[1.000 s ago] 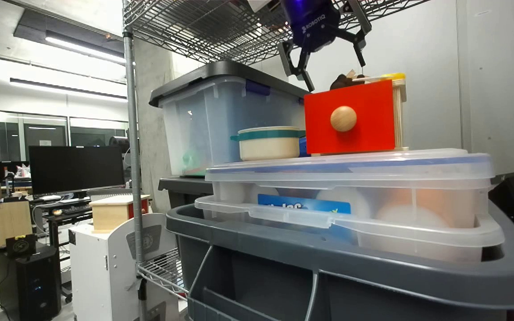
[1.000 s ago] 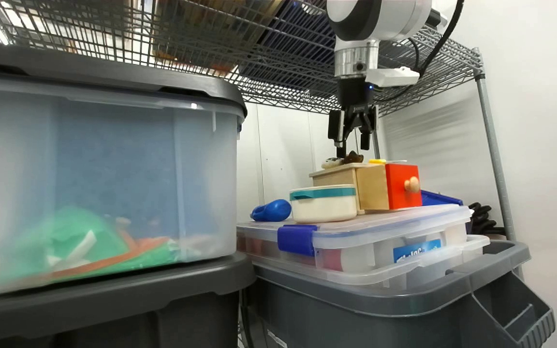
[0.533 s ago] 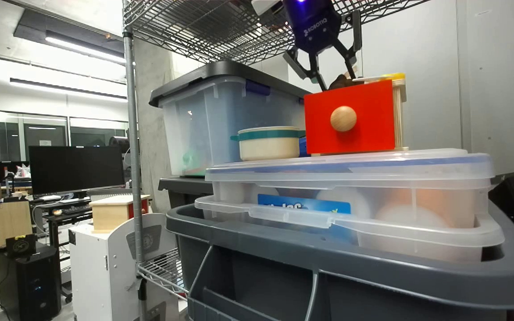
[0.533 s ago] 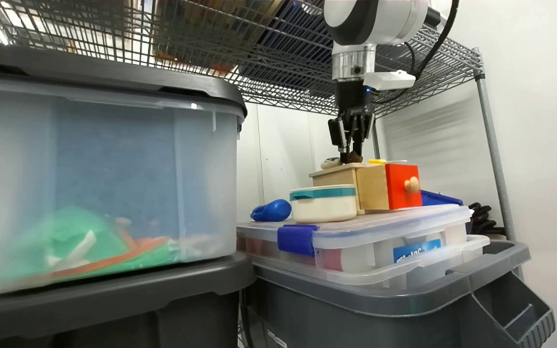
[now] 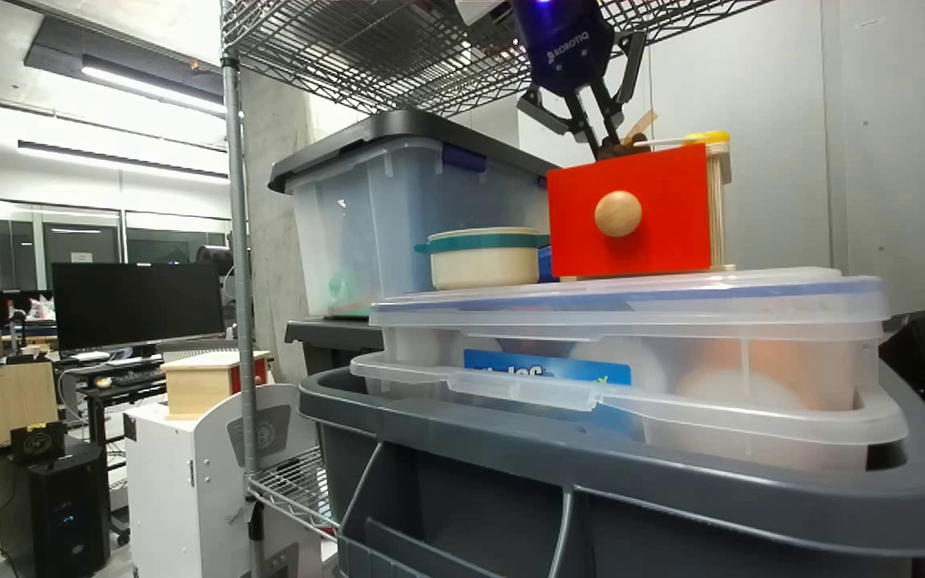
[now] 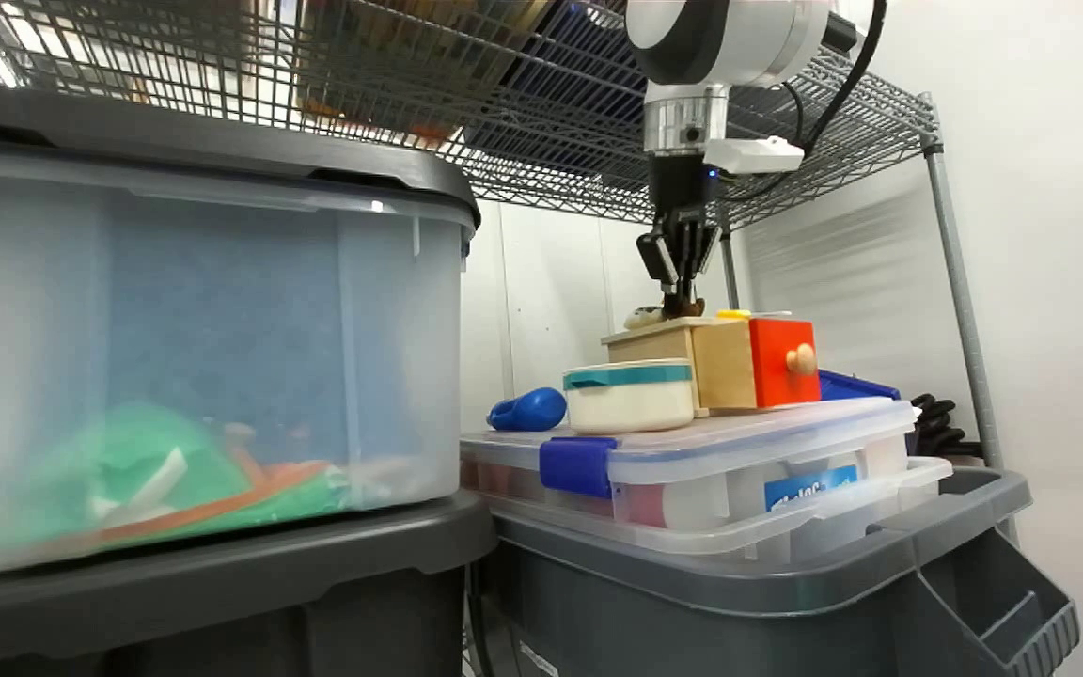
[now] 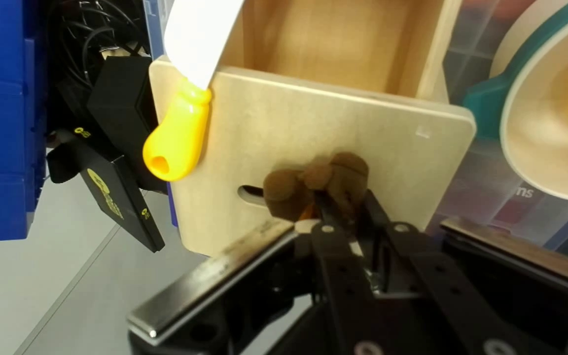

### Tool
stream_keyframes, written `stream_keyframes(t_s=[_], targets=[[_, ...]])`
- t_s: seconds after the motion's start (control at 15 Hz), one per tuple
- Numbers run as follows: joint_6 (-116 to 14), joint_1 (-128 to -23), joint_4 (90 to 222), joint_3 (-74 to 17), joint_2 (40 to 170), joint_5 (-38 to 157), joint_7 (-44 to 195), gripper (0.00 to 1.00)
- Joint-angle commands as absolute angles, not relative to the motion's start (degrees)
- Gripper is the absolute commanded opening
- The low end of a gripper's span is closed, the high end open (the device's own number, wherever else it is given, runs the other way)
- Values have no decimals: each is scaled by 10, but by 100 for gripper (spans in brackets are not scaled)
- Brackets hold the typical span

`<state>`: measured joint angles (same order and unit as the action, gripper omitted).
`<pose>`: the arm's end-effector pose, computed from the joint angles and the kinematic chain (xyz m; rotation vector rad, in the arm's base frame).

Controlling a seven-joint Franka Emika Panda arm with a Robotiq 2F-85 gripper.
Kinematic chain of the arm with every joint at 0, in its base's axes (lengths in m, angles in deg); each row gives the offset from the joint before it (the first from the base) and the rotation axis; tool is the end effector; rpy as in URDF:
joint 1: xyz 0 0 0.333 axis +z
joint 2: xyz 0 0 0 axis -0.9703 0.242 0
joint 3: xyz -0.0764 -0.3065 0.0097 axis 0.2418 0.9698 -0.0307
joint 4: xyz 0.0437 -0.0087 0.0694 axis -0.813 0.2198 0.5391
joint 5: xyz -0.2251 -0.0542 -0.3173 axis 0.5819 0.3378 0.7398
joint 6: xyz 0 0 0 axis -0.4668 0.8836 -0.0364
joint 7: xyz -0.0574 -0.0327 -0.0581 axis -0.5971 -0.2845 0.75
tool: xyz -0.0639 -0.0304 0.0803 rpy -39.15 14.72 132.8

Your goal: Put the brown plush, the teddy toy and the white toy in the drawer, and the scissors in the white container

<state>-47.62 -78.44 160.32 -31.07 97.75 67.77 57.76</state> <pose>0.6485 -0.0488 0.5431 2.8195 0.3591 0.5829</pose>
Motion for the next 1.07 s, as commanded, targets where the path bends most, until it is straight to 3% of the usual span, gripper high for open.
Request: stream_keyframes(t_s=[0.0,1.0], targets=[[-475,-787,1590,-312,984,662,558,3],[-453,-786,1615,-310,960,667,564,4]])
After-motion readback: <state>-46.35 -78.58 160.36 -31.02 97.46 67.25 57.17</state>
